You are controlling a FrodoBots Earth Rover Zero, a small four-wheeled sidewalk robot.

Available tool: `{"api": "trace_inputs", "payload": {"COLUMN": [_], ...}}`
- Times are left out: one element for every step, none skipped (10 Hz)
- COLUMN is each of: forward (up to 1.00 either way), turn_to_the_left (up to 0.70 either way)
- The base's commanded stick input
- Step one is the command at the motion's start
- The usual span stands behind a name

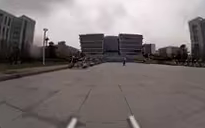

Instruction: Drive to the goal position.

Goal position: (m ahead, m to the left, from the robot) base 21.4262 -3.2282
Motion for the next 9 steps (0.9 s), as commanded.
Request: {"api": "trace_inputs", "payload": {"forward": [1.0,1.0,1.0,1.0,1.0,1.0,1.0,1.0,1.0], "turn_to_the_left": [0.0,-0.38,-0.09,0.0,-0.16,-0.37,-0.07,0.0,0.0]}}
